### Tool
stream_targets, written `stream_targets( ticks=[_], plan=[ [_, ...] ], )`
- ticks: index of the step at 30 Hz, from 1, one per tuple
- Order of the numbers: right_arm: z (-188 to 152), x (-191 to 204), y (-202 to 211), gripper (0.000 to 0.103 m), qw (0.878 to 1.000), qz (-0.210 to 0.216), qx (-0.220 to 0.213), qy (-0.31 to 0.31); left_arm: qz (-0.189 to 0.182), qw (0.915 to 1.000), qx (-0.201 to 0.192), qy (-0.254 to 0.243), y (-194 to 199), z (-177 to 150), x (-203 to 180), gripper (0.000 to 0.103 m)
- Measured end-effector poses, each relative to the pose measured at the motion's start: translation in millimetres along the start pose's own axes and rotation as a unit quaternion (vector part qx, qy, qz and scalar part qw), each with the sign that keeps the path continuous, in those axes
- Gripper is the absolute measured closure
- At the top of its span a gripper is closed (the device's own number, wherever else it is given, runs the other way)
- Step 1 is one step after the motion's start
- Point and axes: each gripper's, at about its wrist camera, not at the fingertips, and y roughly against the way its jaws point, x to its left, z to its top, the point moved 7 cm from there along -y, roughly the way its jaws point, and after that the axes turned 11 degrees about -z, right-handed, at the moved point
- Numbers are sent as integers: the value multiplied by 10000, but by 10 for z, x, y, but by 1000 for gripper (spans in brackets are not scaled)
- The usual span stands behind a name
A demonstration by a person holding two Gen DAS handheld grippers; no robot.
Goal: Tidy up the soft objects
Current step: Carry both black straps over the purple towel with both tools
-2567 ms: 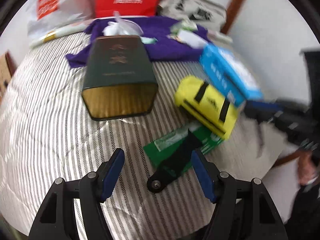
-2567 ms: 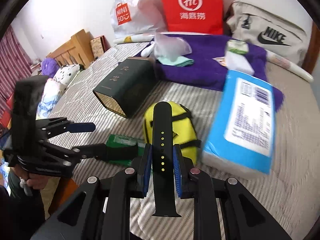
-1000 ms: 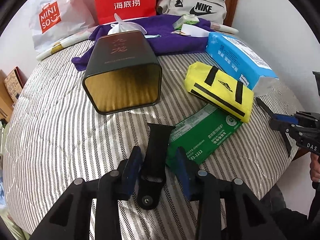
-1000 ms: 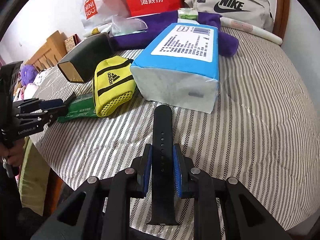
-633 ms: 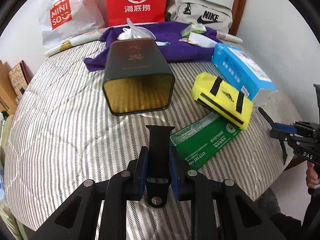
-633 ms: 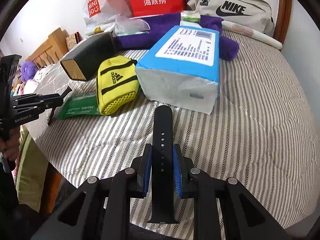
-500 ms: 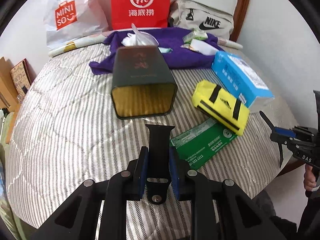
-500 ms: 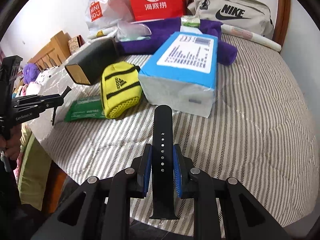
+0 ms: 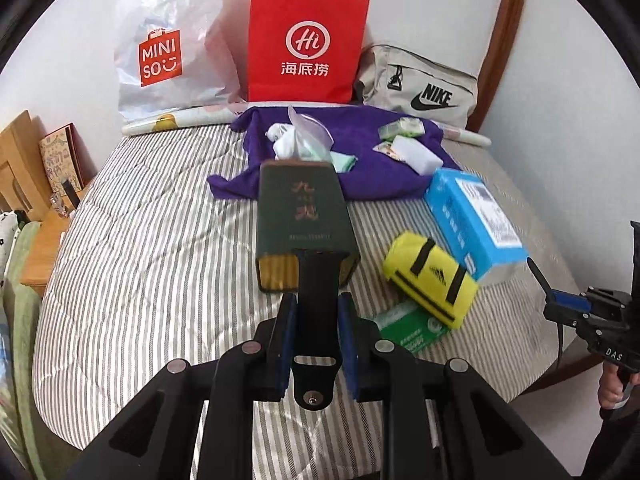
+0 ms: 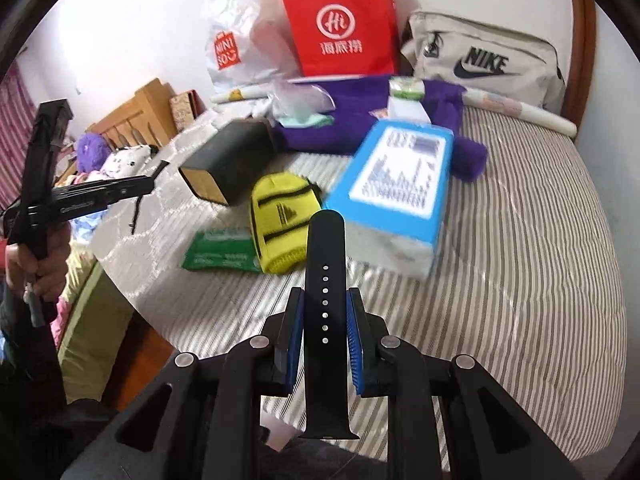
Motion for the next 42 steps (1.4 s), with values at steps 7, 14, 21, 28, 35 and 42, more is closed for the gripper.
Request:
stream_targets(
  ticks=[7,14,21,28,35,42],
  plan=[
    [385,-34,65,83,9995,88,-212,197,85,9999,-91,82,-60,297,13,83],
    [789,-79,-16,83,9988,86,-356,319,136,9999,-101,21,-149,601,1,83],
    [1315,-94,-249,83,9984,216,-427,302,67,9996,-206,171,-245,941,92,83],
    [1854,-165,-619,83,9987,290,-360,223,-252,9989,-154,355,-530,1293,148,83],
    [2183,-222,-1156,83,9994,277,-76,175,-478,9974,68,544,-954,1619,227,83],
    [2365,-180,-1677,83,9987,278,268,334,-660,9955,295,608,-1365,1884,237,83]
  ],
)
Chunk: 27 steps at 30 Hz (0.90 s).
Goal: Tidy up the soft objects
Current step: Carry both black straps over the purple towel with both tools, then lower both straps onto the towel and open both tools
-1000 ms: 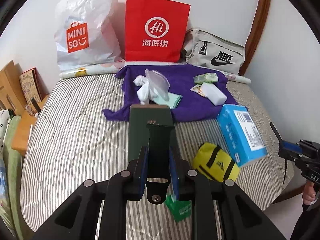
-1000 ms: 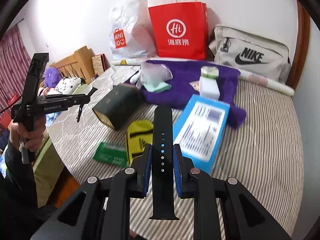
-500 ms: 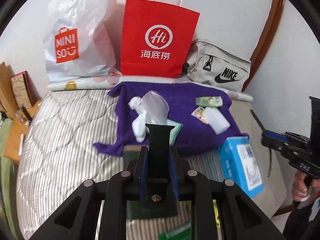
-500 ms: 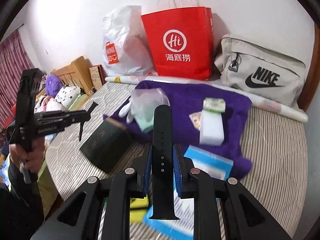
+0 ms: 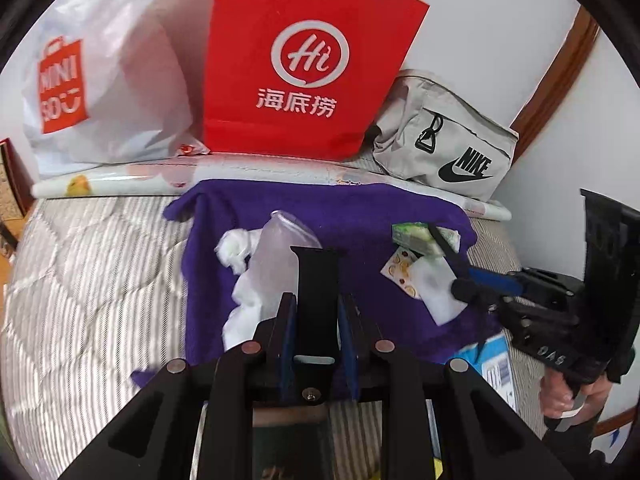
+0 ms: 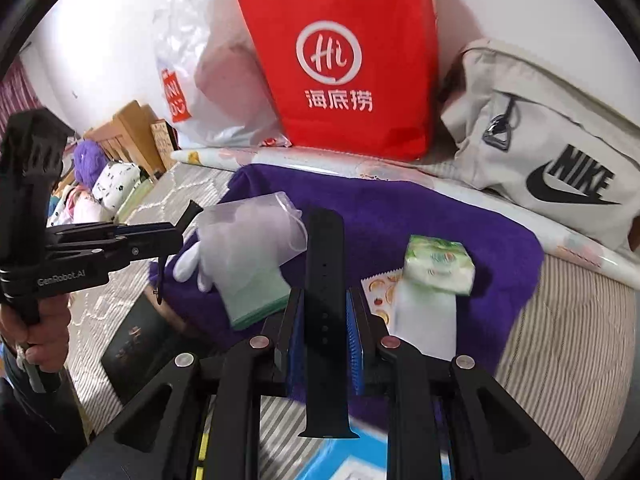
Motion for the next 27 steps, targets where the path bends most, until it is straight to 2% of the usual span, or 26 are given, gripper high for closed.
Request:
stream_targets(
  ticks=[3,11,18,22,24,25,26,27],
  plan=[
    [40,-5,-185,83,9999,-35,156,35,-85,9999,126,82,-146,78,39,83],
    [-20,-18,-596,83,9972,-130,737,69,51,9982,549,246,-535,91,188,83],
    [-67,-17,-704,83,9950,-161,963,200,47,9967,786,174,-727,64,193,83],
    [-84,-23,-733,82,9941,-92,1057,206,6,9966,785,238,-730,69,221,83],
    [-109,-6,-747,71,9931,-74,1139,268,3,9964,823,212,-718,64,213,81],
    [-113,-4,-737,59,9933,-89,1117,270,3,9963,836,204,-704,62,210,75],
    [-112,-4,-712,53,9940,-97,1056,255,-7,9962,846,207,-681,56,204,71],
    [-113,4,-672,52,9948,-82,984,237,-17,9962,839,213,-651,52,195,63]
  ],
)
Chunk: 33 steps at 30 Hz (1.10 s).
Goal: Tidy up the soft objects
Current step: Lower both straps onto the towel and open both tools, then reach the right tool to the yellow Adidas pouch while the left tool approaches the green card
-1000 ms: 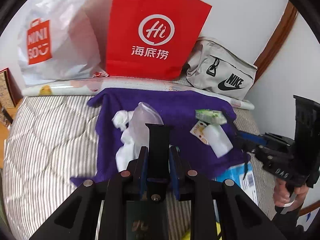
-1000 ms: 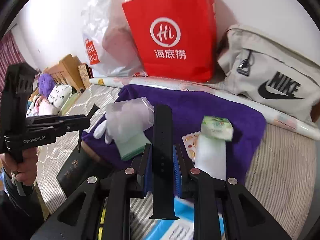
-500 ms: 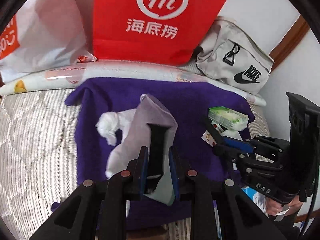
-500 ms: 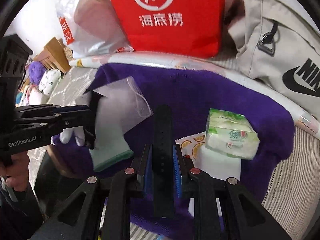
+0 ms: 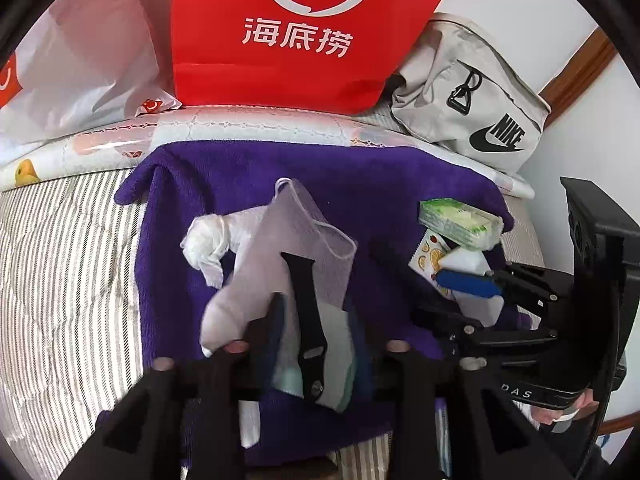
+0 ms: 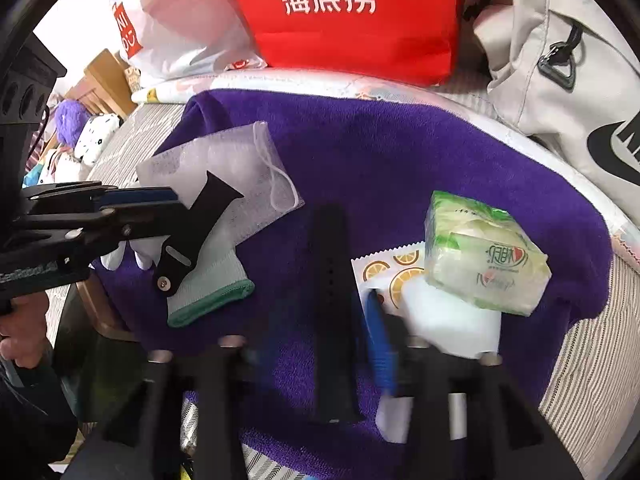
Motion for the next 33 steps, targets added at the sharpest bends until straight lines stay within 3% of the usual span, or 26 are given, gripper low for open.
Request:
stream_targets(
  ticks=[2,10,12,16,21,26,30,33],
  plan=[
    [-30,-2,82,52,10000,26,-51,-20,10,9999,-95,-34,90,-22,-25,56],
    [-296,24,557,51,9986,32,-426,-304,131,9983,-558,-37,536,-232,-74,56],
    [-422,128,704,52,9981,116,-553,-225,140,9974,-709,-22,690,-339,-77,56],
    [-727,391,950,52,9974,122,-703,50,9,9982,-601,46,878,-584,-99,56],
    [-1218,830,1118,52,9965,324,-735,247,280,9962,-805,173,1169,-956,-11,56],
    [-1609,1192,1093,51,9952,89,-711,659,386,9946,-935,244,1399,-1367,90,55],
    [-1823,1344,987,51,9941,-132,-638,863,568,9919,-1121,202,1559,-1668,168,44],
    [-1895,1375,851,51,9920,-515,-587,991,588,9910,-1183,217,1621,-1847,213,43]
  ],
)
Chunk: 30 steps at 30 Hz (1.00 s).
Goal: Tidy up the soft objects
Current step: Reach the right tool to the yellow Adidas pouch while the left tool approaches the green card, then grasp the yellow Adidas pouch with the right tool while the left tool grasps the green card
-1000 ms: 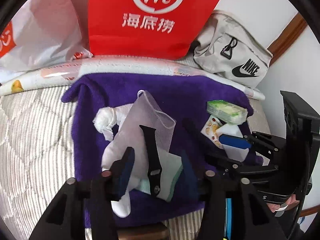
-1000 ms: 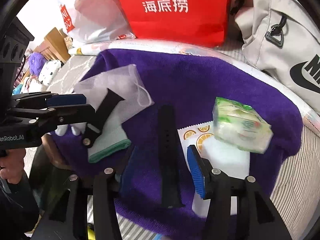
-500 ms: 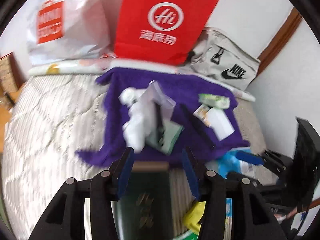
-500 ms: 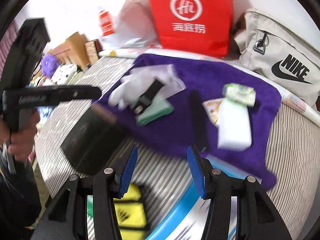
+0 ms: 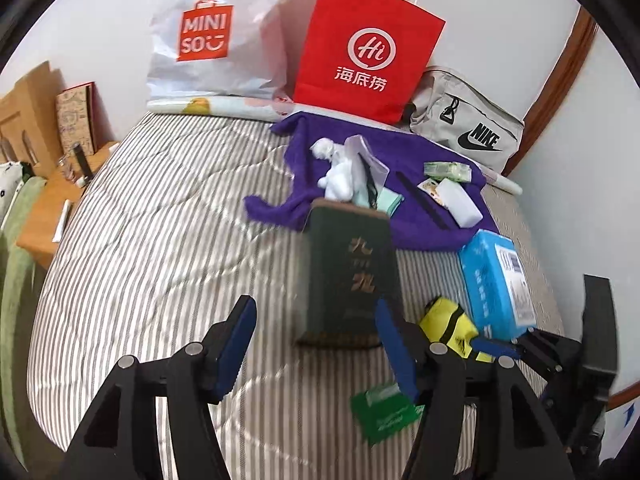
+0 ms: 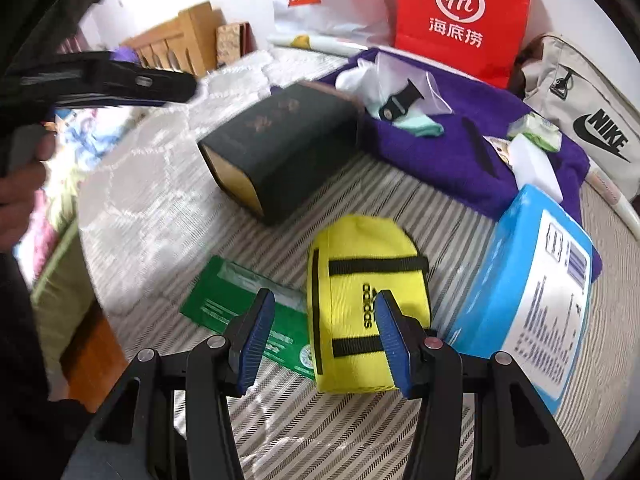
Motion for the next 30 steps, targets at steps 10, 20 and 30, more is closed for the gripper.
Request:
stream_targets(
  ticks=[10,20,30],
  plan=[
    [-40,98,-133,81,9954,-823,-65,496,-183,9997,124,-31,-22,-396,91,43],
    [31,-151,489,97,9961,248,-426,-727,-282,9991,320,82,-90,-605,66,43],
    [-425,-406,598,97,9896,140,-310,-1396,-374,9981,482,-50,-141,-788,-138,43]
  ],
)
